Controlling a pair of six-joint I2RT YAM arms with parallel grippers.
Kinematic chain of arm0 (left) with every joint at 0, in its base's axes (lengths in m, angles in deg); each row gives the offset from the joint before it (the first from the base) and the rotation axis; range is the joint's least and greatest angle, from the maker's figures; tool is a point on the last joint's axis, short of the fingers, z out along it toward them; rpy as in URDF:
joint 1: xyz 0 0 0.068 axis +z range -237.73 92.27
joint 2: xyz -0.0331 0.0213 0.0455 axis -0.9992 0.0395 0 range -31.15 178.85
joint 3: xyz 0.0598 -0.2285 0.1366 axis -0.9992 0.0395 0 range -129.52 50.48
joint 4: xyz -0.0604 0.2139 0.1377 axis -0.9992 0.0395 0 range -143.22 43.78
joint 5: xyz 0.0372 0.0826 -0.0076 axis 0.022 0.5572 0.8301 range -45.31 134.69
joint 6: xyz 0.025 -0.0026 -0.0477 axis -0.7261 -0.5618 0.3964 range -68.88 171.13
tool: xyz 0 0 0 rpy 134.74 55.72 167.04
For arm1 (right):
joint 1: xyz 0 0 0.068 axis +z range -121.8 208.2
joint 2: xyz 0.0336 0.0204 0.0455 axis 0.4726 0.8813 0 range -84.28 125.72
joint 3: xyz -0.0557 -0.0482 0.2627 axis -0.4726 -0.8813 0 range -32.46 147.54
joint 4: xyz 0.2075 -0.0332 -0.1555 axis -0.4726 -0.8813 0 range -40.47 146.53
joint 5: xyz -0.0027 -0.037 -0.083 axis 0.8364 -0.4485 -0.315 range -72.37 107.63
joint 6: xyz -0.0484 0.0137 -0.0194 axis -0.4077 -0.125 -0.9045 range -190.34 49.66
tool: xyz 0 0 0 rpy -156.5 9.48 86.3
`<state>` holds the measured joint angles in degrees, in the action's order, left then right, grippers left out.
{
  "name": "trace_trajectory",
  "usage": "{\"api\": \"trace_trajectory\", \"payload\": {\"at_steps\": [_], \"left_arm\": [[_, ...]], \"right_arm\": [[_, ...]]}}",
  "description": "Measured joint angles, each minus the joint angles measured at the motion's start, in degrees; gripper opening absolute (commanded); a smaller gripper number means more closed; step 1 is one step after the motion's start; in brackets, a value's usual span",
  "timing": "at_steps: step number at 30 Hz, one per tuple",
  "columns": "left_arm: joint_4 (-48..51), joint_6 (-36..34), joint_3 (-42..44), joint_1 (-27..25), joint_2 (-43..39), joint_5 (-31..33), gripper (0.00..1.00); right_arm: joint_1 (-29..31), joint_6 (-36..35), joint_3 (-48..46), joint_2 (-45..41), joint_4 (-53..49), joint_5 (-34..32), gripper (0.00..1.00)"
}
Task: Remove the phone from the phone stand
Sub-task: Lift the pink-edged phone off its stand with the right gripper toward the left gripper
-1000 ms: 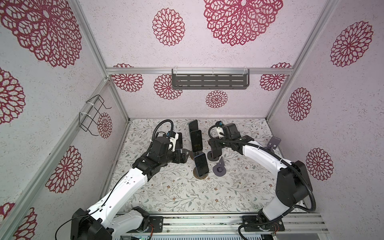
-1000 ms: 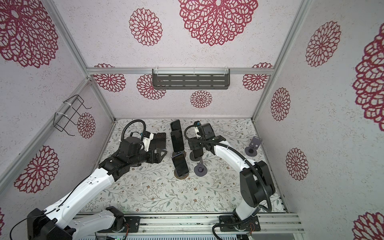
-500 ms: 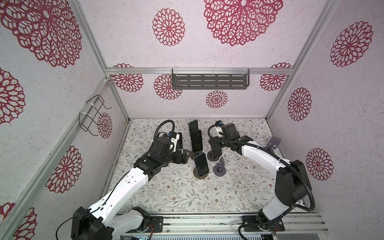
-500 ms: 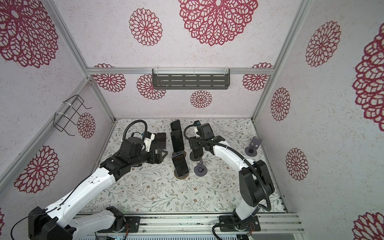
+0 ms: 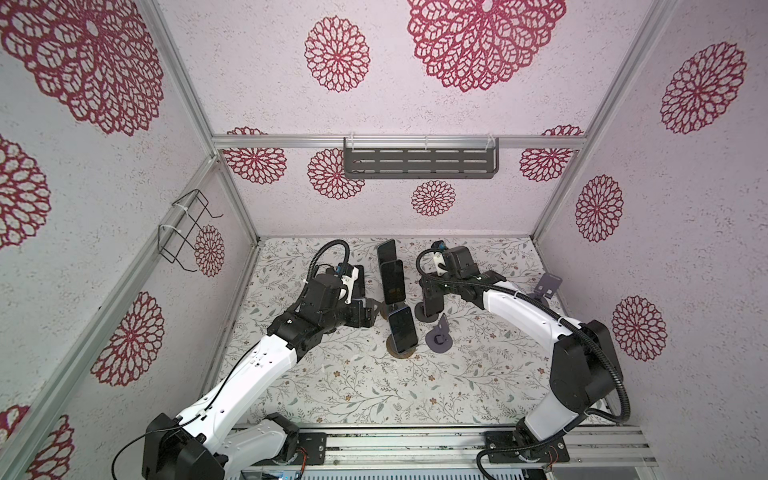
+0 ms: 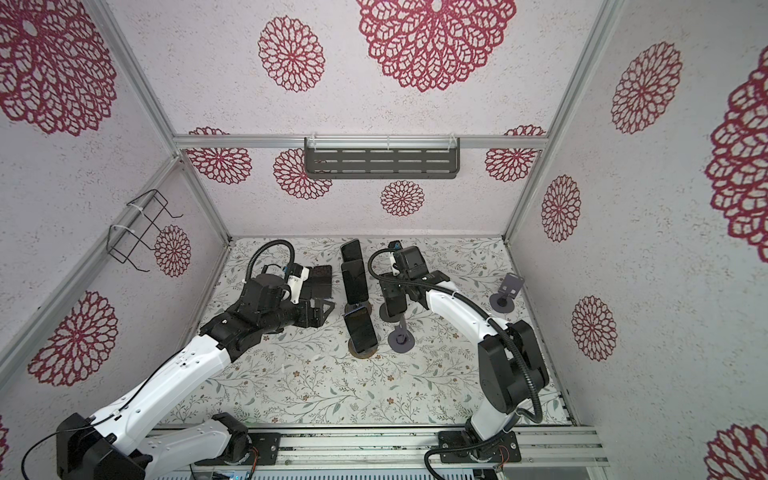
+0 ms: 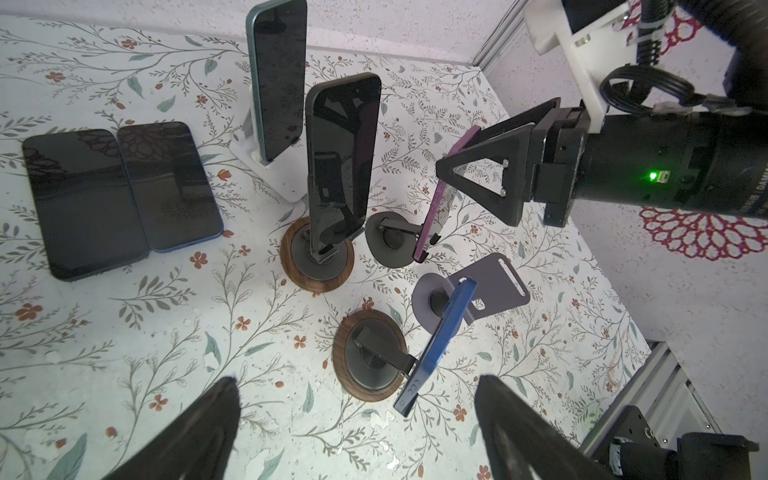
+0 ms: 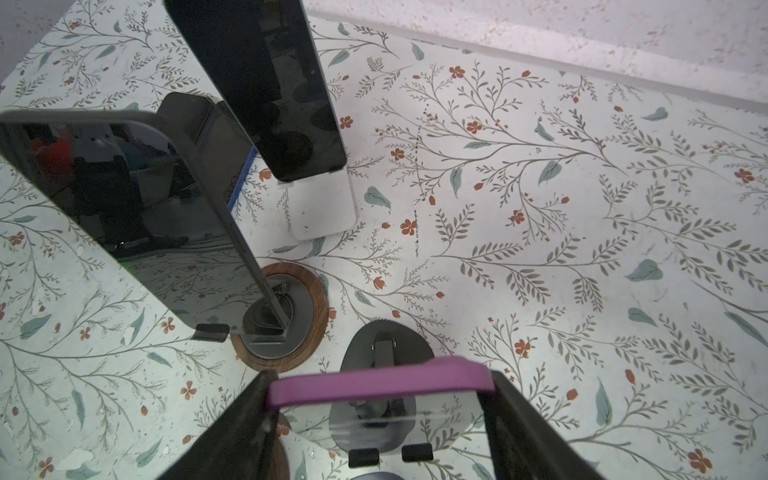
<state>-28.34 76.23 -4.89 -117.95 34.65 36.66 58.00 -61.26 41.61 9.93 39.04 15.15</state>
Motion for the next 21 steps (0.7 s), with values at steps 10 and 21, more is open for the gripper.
{"api": "trace_trajectory", "payload": {"at_steps": [10,21], "left_arm": [[0.04,-3.72,-9.86,-0.76,6.05,-0.57,0.92],[-0.07,-6.91,-12.52,-2.21,10.08,-2.05,0.92]], "right_arm": [[0.0,0.04,3.63,-0.07,-5.38,-0.81,0.6],[0.0,0.66,6.05,-1.27,-8.11,-1.62,0.55]]}}
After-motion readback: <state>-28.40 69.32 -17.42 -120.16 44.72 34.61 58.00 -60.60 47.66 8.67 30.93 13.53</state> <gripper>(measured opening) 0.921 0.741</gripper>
